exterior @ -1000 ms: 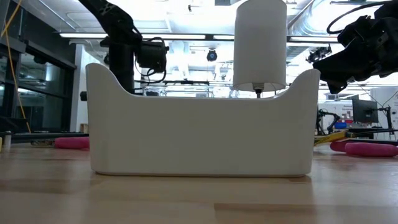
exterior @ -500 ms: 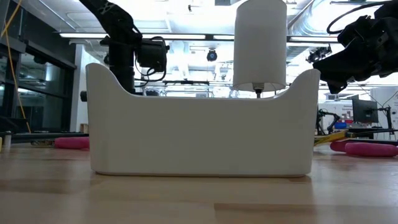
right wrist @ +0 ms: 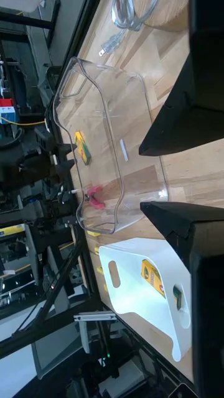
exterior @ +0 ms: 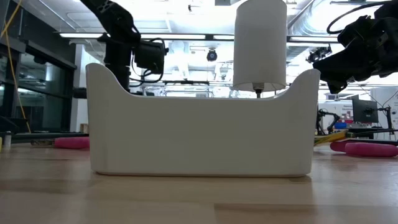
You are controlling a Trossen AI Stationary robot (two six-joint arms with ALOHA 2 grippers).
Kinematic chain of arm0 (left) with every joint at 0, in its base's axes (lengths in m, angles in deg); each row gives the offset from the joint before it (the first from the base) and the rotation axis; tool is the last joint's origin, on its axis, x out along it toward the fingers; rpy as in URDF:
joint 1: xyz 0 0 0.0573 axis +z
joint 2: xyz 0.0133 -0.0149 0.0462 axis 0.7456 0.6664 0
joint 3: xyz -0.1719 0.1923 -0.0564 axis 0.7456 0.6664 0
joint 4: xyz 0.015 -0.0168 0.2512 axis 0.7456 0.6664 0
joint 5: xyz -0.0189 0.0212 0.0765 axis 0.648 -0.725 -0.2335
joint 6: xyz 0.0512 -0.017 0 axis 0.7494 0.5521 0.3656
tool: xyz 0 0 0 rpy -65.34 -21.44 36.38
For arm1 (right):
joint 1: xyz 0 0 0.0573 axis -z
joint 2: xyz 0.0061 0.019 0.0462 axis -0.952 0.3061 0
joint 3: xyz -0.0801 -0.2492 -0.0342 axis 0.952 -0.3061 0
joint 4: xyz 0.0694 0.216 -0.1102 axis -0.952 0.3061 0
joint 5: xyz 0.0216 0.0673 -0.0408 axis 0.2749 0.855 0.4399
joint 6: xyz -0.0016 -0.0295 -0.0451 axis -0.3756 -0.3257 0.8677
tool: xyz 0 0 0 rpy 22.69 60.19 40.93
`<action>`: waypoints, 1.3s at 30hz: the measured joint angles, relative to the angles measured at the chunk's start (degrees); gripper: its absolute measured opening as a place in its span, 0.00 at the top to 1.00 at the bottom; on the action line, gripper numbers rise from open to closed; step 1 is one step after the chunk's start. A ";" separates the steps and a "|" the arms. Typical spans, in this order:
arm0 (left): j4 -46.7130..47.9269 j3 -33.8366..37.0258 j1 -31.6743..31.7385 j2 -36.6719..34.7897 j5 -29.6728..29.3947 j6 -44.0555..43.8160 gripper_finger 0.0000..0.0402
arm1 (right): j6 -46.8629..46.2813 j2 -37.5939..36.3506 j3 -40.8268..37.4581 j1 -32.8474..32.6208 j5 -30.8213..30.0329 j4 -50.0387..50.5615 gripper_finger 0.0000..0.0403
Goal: Pick & Place School Supplies
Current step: Put the yellow crayon box into the white bin
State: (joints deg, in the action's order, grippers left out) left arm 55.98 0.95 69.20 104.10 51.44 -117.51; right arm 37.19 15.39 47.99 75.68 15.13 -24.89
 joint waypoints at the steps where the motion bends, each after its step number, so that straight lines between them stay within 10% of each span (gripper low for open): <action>1: 0.20 0.00 -0.19 0.00 0.06 0.22 0.44 | 0.00 -0.02 0.00 -0.01 0.00 0.00 0.70; 18: 0.44 0.00 -1.70 0.00 1.12 3.03 0.44 | 0.00 0.00 0.00 0.00 0.00 0.00 0.70; 25: 0.16 0.00 -1.27 0.00 1.65 16.95 0.44 | 0.00 -0.01 0.00 -0.01 0.00 0.00 0.70; 39: 0.88 0.02 -1.13 0.00 4.33 11.36 0.44 | 0.00 -0.02 0.00 0.00 0.00 0.00 0.70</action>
State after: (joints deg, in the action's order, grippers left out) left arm 56.86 0.96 68.07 104.10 55.77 -106.15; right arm 37.18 15.37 47.99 75.69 15.13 -24.89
